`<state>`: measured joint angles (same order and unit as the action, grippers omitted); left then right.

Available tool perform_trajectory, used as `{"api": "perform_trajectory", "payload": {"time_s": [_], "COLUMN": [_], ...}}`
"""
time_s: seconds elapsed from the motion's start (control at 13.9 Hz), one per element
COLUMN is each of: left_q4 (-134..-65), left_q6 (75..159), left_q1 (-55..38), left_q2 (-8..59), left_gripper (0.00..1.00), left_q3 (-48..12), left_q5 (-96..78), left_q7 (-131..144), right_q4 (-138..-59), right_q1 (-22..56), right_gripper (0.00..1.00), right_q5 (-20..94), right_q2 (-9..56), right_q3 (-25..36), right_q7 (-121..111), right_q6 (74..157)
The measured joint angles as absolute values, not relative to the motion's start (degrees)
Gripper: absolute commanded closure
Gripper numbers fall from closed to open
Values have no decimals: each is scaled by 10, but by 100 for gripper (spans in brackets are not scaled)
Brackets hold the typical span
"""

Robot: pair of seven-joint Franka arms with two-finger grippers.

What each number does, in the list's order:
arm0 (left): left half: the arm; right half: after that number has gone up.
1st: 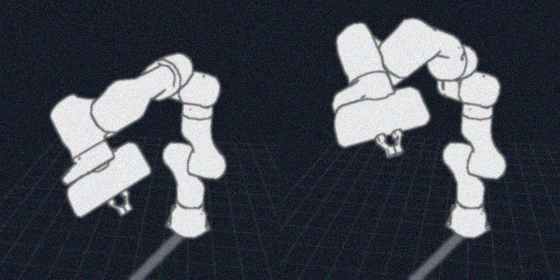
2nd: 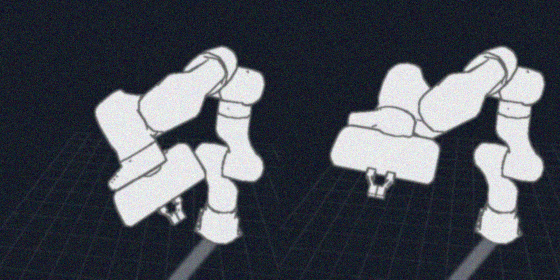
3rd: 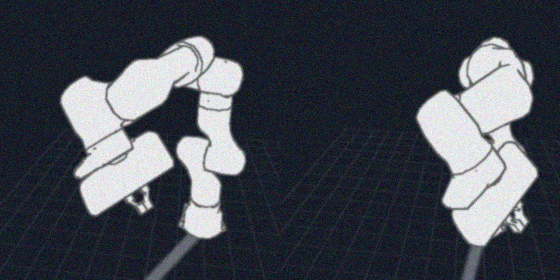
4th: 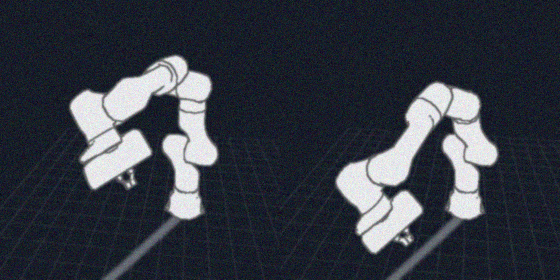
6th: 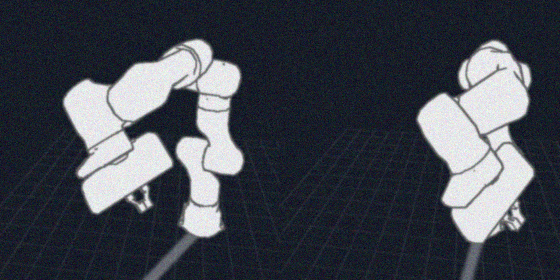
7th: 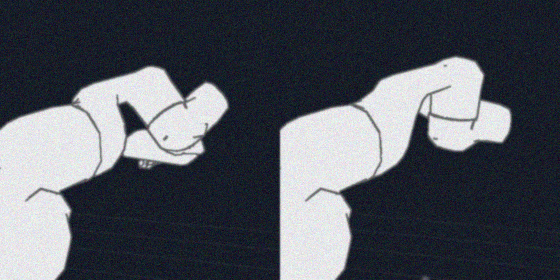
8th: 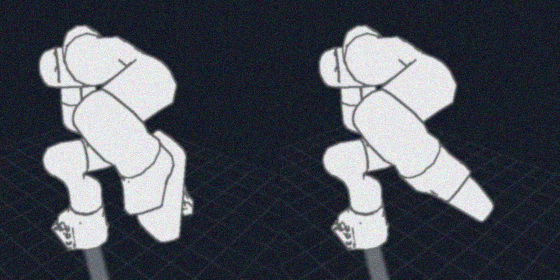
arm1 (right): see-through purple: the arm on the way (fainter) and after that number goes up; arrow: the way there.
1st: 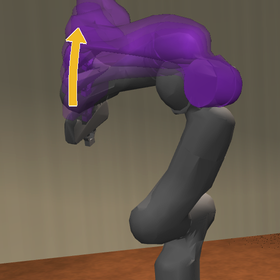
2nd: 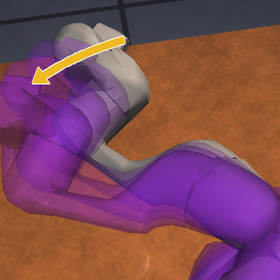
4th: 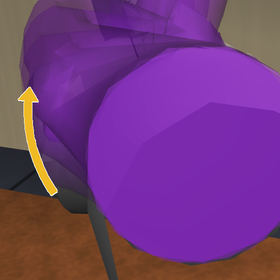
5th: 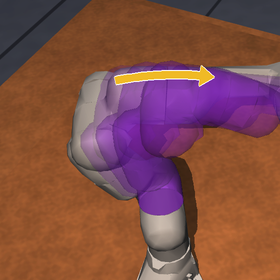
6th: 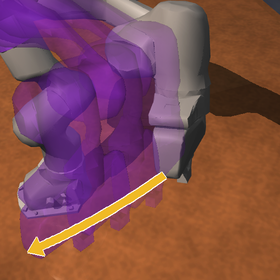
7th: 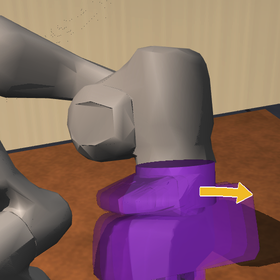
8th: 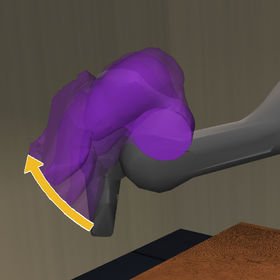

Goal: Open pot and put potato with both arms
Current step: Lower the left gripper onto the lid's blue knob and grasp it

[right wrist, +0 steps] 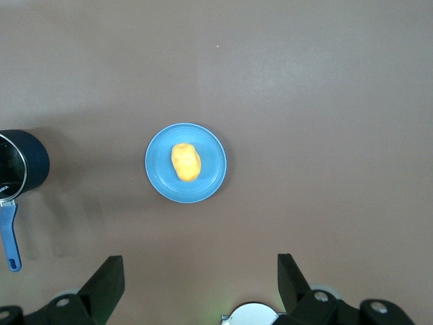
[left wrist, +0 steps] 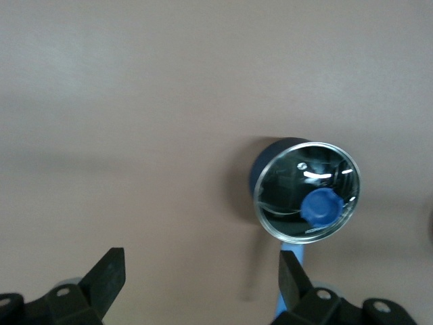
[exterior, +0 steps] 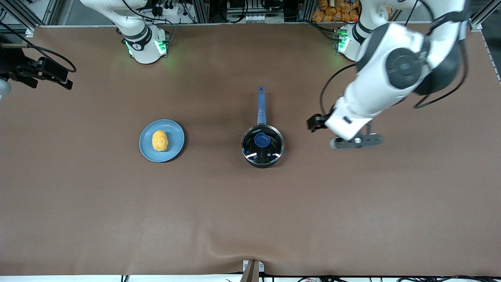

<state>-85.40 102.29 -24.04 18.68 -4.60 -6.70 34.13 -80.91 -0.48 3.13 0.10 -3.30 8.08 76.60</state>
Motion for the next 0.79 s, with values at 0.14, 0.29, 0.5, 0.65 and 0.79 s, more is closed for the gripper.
{"api": "perform_trajectory", "payload": {"time_s": [0.14,0.29,0.5,0.65,0.79], "left_q4": [-853,-853,-851,-849,-846], "left_q6": [1056,1098,1157,1177,1182], "left_q1": [-275,-308,-351,-366,-372], "left_q2": [219,254,302,323,336], "left_gripper": [0,0,0,0,0], "left_q3": [-46,-46,-45,-43,-43], "left_q5": [-53,-47,-43,-34,-12], "left_q7": [375,417,471,483,498], "right_q4": [-809,-809,-810,-810,-810], "right_q1": [-5,-5,-5,-5,-5], "right_gripper": [0,0,0,0,0], "right_q5": [31,31,31,31,31], "right_q2": [1,1,3,5,6], "right_q3": [-33,-32,-31,-31,-31], "right_q7": [81,81,81,81,81], "right_q6": [764,764,764,764,764]}}
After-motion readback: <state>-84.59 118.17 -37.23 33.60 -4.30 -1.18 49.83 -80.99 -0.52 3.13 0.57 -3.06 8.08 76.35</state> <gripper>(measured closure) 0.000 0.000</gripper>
